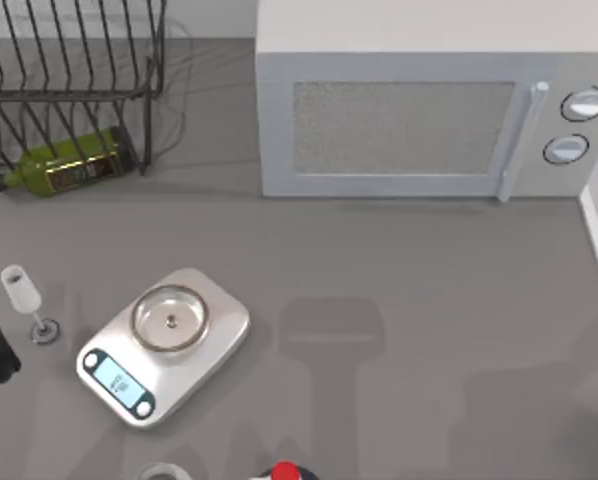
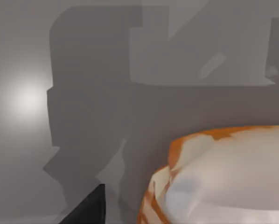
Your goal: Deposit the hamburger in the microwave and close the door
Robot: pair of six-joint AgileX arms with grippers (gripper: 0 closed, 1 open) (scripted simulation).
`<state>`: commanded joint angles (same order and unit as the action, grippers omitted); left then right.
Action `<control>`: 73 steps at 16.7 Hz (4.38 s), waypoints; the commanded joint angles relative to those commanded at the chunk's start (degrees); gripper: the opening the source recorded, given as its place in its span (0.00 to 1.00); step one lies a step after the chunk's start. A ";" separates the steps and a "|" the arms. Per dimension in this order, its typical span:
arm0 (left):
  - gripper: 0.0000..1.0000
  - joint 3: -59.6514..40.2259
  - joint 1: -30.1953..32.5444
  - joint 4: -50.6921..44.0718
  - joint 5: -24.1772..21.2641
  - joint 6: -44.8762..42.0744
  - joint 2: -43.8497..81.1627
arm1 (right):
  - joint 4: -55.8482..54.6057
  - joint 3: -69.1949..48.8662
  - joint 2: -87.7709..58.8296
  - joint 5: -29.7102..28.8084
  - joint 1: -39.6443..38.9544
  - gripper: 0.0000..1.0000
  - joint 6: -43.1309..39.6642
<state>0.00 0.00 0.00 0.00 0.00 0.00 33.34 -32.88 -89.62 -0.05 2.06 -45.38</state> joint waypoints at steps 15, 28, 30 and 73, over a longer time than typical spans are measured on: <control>1.00 0.00 0.00 0.00 0.00 0.00 0.00 | 0.00 0.00 0.00 0.00 0.00 0.00 0.00; 1.00 0.00 0.00 0.00 0.00 0.00 0.00 | 15.98 -9.24 7.39 0.73 0.23 0.00 0.02; 1.00 0.00 0.00 0.00 0.00 0.00 0.00 | 23.31 -12.86 9.54 0.72 0.28 0.00 -0.10; 1.00 0.00 0.00 0.00 0.00 0.00 0.00 | -69.74 -35.39 -39.11 -32.13 -34.76 0.08 59.07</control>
<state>0.00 0.00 0.00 0.00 0.00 0.00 -36.40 -68.27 -128.73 -32.18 -32.70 13.68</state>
